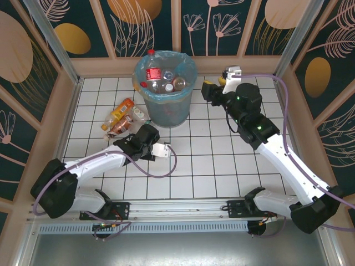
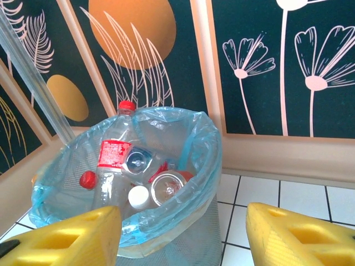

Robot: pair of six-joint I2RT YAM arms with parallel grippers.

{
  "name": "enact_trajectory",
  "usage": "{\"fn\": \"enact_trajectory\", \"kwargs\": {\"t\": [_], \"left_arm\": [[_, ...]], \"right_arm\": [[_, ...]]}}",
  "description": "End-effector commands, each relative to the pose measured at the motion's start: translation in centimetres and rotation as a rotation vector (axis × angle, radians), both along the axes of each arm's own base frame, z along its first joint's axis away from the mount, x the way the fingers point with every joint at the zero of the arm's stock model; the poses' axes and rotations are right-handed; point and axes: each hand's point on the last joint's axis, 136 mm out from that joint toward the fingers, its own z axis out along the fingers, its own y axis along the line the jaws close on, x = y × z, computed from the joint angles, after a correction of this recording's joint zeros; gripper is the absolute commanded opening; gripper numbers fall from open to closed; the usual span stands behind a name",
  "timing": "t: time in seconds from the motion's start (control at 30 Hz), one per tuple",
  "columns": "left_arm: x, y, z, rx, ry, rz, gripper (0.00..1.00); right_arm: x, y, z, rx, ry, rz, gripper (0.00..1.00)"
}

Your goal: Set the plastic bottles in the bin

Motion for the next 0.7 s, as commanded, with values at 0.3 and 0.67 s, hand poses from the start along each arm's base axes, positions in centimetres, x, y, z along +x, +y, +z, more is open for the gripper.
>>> {"fn": "enact_trajectory", "kwargs": {"t": [0.3, 0.67], "left_arm": [[2.0, -0.2, -2.7, 0.113, 0.025, 0.025, 0.73], [3.3, 1.1, -4.2, 0.155, 0.091, 0.076, 0.63]], "right_arm": [[-0.3, -0.1, -0.8, 0.022, 0.009, 0.013, 0.62], [-0.3, 0.1, -1.0, 0.025, 0.013, 0.02, 0.62]]}}
